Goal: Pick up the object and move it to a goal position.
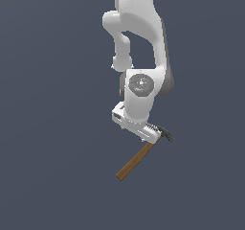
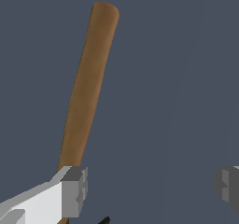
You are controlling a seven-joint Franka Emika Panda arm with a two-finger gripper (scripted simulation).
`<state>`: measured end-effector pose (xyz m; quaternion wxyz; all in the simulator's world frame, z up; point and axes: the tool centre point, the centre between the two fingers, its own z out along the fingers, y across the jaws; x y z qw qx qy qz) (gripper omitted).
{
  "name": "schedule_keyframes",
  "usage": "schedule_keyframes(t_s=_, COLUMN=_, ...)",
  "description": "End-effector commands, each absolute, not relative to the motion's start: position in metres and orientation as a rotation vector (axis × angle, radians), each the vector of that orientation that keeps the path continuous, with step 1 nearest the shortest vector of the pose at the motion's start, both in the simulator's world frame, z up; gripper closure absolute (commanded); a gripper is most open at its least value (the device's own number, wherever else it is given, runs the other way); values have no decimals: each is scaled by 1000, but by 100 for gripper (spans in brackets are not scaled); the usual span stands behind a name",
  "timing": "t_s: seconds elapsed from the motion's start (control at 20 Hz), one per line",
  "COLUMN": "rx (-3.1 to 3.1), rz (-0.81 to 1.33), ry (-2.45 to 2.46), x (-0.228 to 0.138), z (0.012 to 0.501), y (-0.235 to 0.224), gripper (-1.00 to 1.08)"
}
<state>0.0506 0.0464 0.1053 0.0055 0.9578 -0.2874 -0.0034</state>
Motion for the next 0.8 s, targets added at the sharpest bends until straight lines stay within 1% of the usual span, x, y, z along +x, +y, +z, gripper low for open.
schedule_keyframes(t_s=0.0, rx=2971, rz=-9, ry=-993, x=56, z=99, y=54, gripper=-92)
schedule_keyframes(t_s=0.75, rx=2811, rz=-1, ry=-1400, x=77, z=71, y=88, gripper=-92)
